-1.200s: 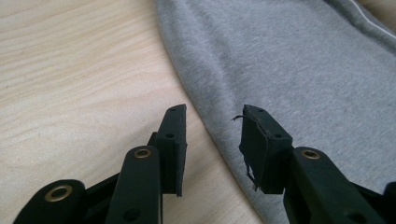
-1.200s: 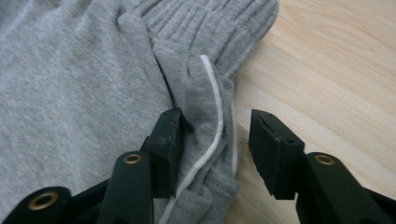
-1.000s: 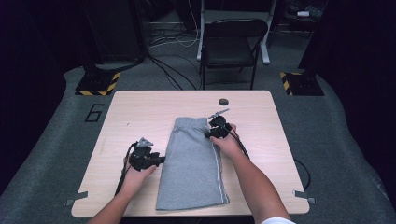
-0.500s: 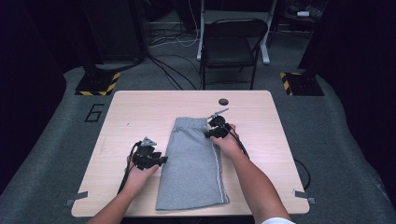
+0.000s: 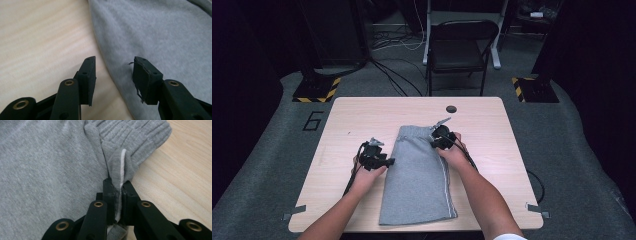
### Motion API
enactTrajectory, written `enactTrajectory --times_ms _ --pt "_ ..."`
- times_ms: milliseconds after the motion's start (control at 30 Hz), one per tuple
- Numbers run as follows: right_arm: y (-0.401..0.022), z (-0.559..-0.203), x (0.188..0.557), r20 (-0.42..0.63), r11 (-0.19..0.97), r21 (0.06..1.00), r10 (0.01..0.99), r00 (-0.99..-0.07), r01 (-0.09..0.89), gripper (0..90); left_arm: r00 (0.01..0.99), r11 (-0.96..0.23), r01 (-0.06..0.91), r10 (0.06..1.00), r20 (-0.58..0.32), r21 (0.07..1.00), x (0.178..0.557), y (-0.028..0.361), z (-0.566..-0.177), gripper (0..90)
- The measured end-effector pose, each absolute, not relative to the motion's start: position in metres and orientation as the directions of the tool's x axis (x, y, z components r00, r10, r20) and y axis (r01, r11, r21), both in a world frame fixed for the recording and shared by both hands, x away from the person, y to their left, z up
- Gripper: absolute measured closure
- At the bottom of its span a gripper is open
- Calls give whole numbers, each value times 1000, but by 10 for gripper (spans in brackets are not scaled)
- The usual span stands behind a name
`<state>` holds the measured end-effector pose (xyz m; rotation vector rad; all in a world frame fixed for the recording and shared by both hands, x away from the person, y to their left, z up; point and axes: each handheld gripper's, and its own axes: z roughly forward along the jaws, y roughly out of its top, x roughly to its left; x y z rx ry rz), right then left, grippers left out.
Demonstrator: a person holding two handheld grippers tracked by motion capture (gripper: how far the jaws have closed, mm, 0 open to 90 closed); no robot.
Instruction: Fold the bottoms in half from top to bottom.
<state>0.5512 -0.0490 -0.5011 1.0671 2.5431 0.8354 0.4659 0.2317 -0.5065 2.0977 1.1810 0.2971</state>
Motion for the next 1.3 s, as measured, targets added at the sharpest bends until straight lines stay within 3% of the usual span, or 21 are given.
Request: enactTrajectory --times_ms 200,500,967,1300 --pt "-49 -502 551 -6 549 610 725 -689 572 837 575 -366 629 813 -94 685 487 221 -493 534" --pt "-49 -503 548 -27 553 614 727 -686 563 834 557 -341 637 823 -108 691 516 211 -481 529" --pt "-51 -503 549 -5 539 619 730 -684 571 831 526 -330 677 842 -118 658 546 196 -496 525" --pt "-50 -503 548 -7 535 616 737 -676 578 829 505 -310 692 853 -131 652 551 197 -505 593"
